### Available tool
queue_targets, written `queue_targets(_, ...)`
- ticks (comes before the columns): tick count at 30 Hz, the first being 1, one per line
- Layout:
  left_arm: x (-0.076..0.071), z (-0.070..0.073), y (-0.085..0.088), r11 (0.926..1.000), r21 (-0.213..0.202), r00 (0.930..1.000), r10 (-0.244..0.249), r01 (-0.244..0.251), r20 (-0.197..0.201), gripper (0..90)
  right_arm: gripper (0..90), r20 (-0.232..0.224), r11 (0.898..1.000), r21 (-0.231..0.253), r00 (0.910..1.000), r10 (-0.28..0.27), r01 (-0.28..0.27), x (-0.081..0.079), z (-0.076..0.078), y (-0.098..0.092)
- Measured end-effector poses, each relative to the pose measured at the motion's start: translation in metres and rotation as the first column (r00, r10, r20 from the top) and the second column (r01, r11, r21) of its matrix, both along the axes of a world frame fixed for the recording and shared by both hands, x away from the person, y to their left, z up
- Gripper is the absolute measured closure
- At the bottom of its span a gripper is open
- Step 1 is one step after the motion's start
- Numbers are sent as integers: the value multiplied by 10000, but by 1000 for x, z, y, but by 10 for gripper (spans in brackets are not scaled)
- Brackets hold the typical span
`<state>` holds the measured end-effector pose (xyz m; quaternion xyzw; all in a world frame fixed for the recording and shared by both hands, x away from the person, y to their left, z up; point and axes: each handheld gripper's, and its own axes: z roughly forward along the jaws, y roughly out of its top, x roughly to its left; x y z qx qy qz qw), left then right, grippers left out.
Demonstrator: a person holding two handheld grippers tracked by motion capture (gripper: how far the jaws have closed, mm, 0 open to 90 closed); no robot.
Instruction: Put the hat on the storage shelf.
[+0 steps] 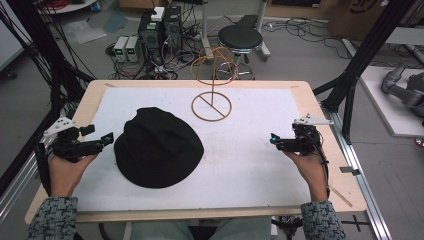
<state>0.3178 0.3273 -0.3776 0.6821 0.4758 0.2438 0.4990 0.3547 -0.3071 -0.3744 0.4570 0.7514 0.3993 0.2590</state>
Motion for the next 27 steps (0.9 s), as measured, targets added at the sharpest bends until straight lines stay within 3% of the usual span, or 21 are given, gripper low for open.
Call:
queue_targets(14,0,2,-1,9999,-23,9999,-159,159,8,173,103,-22,10000,-41,10000,39,-40,0,0,1)
queue_targets(27,-1,18,-7,9990,-173,9984,-416,423,382,174,103,-86,10000,-17,10000,19,-19,-4,0,-2)
